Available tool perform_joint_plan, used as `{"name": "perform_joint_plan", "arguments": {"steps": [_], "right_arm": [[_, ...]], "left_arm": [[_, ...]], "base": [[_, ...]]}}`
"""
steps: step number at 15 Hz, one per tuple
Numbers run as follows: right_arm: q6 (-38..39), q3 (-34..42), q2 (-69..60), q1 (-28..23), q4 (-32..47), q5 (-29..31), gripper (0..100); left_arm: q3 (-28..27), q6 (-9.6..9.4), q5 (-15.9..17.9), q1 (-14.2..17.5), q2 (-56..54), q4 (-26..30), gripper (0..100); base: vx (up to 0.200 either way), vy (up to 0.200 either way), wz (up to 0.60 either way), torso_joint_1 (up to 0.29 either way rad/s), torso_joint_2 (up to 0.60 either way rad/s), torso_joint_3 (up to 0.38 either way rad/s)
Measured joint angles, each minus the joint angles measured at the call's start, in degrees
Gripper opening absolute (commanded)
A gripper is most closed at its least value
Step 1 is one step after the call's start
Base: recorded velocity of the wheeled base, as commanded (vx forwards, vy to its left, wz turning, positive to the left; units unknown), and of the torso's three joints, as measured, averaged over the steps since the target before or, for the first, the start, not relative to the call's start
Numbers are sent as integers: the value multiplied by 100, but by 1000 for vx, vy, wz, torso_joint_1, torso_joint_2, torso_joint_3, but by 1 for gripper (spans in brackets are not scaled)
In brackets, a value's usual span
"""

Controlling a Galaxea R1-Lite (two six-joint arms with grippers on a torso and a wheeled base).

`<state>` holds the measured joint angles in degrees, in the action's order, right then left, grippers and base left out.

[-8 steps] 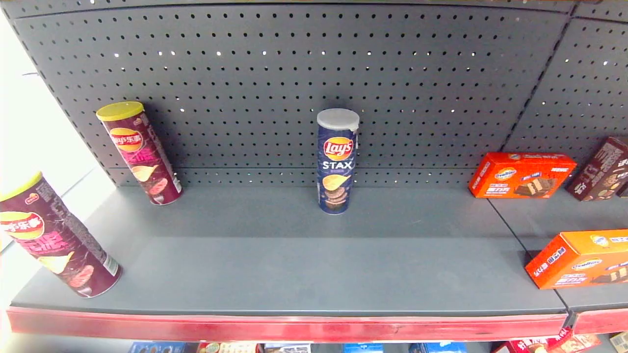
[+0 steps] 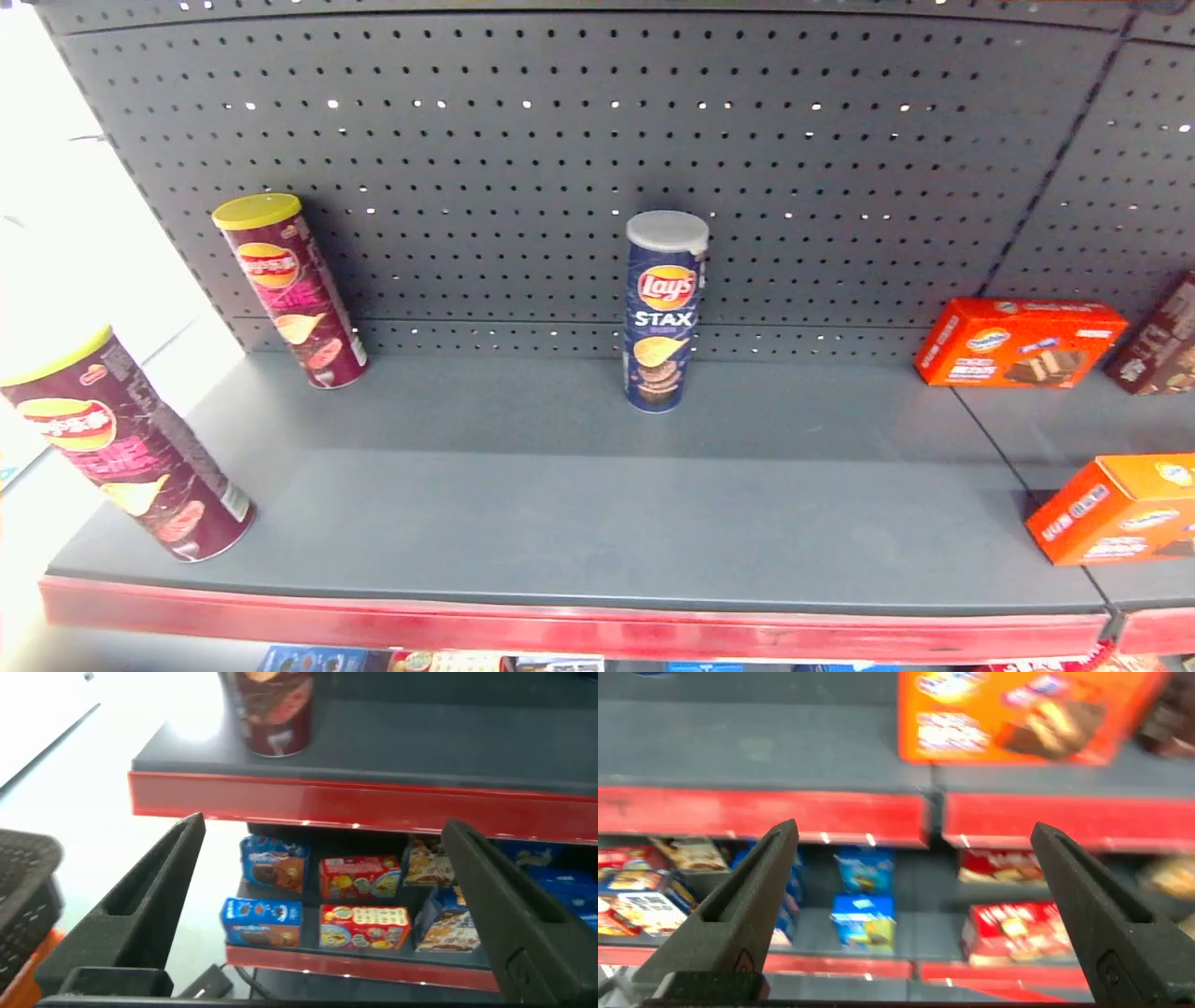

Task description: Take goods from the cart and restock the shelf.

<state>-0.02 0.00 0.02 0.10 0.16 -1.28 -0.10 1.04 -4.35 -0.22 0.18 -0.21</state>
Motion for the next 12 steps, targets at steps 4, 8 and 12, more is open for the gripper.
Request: {"name": "perform_joint_plan", "arguments": {"steps": [4,8,12], "right_arm": [[-5,0,0,-2,0,-2,100],[0,0,0,-7,0,2,100],[2,0,0,-5,0,6,100]], "left_arm": [[0,5,-2,-5,0,7,100],[0,7,-2,-5,0,5,100],[0,-6,4,-7,0,11,100]], "base": [[0,0,600,6,5,1],[0,0,450,2,4,3],[0,0,0,0,0,0]]}}
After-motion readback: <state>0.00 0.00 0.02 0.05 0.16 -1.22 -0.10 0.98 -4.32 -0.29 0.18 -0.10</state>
